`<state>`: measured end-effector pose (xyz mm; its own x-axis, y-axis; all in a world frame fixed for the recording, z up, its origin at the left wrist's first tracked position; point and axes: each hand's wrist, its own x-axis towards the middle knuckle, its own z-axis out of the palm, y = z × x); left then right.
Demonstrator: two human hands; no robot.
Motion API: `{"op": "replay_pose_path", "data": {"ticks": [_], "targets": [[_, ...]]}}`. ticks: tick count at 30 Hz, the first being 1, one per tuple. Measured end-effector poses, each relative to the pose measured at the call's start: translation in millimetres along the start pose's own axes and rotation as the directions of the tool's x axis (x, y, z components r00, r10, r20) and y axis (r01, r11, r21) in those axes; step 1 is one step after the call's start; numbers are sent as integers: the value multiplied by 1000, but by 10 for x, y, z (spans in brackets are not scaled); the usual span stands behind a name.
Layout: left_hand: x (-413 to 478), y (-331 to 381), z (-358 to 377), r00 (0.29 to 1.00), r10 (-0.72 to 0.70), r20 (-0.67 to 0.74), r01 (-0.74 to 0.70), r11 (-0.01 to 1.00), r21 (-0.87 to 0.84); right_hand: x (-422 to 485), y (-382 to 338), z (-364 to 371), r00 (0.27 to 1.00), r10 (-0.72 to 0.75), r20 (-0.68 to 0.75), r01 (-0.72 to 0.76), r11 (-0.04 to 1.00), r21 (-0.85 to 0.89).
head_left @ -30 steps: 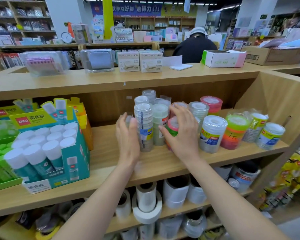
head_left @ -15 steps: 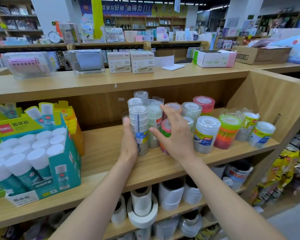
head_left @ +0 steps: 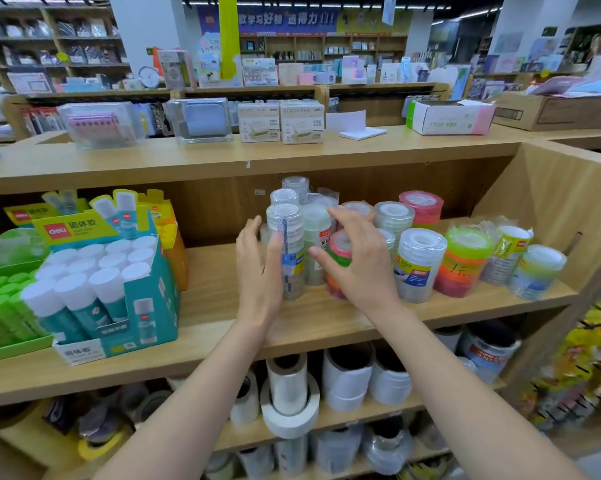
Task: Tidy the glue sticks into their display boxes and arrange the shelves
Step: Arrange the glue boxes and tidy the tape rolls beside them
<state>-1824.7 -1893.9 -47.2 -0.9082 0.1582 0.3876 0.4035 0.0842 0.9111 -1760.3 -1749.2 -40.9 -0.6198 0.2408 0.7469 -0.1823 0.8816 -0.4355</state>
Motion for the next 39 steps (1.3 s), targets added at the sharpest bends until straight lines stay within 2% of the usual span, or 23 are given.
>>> {"op": "replay_pose_path", "data": {"ticks": [3,6,10,12,14,16,19,22,25,27,33,39], "targets": [[-175,100,18,976,197,-93,-180,970,165,-25,30,-96,1000,-27,11,27,999,35],[-307,200,111,907,384,-174,-320,896,306,-28,52,-310,997,-77,-13,78,994,78],[-498,434,427,810,583,-59,-507,748,427,-26,208,-789,985,-132,-113,142,986,83],[-597,555,658,781,625,-15,-538,684,492,-41,401,-1055,980,-125,-155,136,989,60],[-669,650,910,784,620,23,-547,673,498,-70,638,-1300,979,-102,-177,109,993,32],[-721,696,1174,796,587,147,-575,659,484,-130,884,-1526,982,-58,-177,53,998,-33],[-796,703,1539,803,480,352,-591,575,565,-256,1235,-1824,989,38,-146,-62,985,-162],[-842,693,1819,822,361,441,-569,539,621,-367,1555,-2032,985,164,-52,-172,948,-269],[-842,689,1959,843,319,434,-538,479,694,-470,1805,-2080,946,271,176,-216,936,-278],[-821,696,1981,854,338,397,-518,471,714,-529,1901,-2053,932,258,255,-210,957,-200],[-671,684,1938,814,453,364,-567,483,667,-472,1983,-1929,976,182,124,-170,980,-102],[-488,684,1852,771,521,366,-623,499,603,-311,1951,-1901,942,215,257,-208,977,-56]]}}
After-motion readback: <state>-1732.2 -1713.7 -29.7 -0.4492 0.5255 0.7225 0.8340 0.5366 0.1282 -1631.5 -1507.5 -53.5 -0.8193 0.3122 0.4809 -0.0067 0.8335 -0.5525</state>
